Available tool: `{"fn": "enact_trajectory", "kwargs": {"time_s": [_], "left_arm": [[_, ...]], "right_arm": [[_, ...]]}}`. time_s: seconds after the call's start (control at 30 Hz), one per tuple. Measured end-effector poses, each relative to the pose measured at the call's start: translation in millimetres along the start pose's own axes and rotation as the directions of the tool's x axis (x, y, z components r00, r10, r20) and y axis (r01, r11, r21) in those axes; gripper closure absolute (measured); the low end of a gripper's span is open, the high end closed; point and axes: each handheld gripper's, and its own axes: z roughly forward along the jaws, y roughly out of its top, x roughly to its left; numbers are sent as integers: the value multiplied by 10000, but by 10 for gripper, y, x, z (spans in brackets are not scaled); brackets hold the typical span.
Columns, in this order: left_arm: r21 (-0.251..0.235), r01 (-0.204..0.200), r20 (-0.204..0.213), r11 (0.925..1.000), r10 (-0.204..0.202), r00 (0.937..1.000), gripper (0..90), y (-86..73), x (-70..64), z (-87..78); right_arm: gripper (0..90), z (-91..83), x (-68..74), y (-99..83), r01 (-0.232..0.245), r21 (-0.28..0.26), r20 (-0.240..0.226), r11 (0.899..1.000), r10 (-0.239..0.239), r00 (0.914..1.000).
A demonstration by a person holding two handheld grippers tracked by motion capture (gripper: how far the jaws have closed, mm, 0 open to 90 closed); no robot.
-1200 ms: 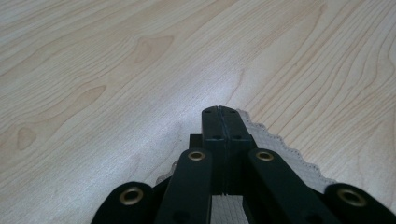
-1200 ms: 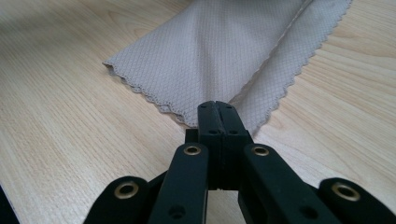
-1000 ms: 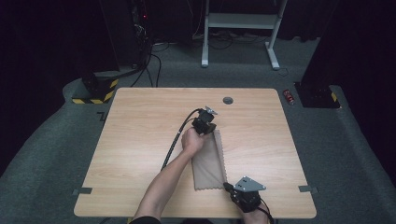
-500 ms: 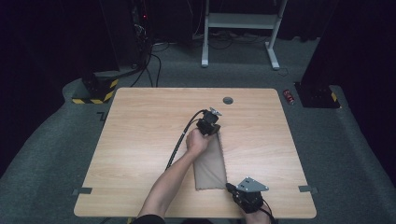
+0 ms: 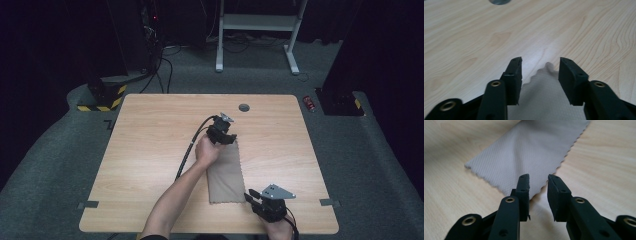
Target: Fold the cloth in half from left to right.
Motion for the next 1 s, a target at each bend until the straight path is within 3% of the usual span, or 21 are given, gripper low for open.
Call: {"fn": "enact_trajectory", "kwargs": {"time_s": [0.1, 0.27, 0.4, 0.6, 0.77, 1.0], "left_arm": [[-225, 457, -118, 9987, -460, 9989, 509, -79, 124, -164], [-186, 804, -315, 9966, -810, 9962, 507, -338, 266, -343], [147, 1164, -459, 9931, -1157, 9922, 509, -517, 339, -328], [447, 1477, -896, 9880, -1433, 9856, 576, -610, 403, -229], [581, 1586, -974, 9856, -1526, 9835, 677, -648, 429, -156], [735, 1060, -943, 9916, -989, 9906, 851, -596, 411, -111]], "right_arm": [[696, -13, -57, 99, 81, -150, -81, 9999, -83, 9999], [697, 86, -60, 196, 354, -46, -254, 9994, -355, 9990], [696, 239, 3, 208, 675, 330, -529, 9972, -657, 9964], [687, 341, 78, 171, 1104, 749, -545, 9911, -1065, 9928], [675, 330, 11, 163, 1032, 876, -389, 9908, -1002, 9942], [679, 315, -56, 122, 890, 1077, -267, 9902, -866, 9959]]}}
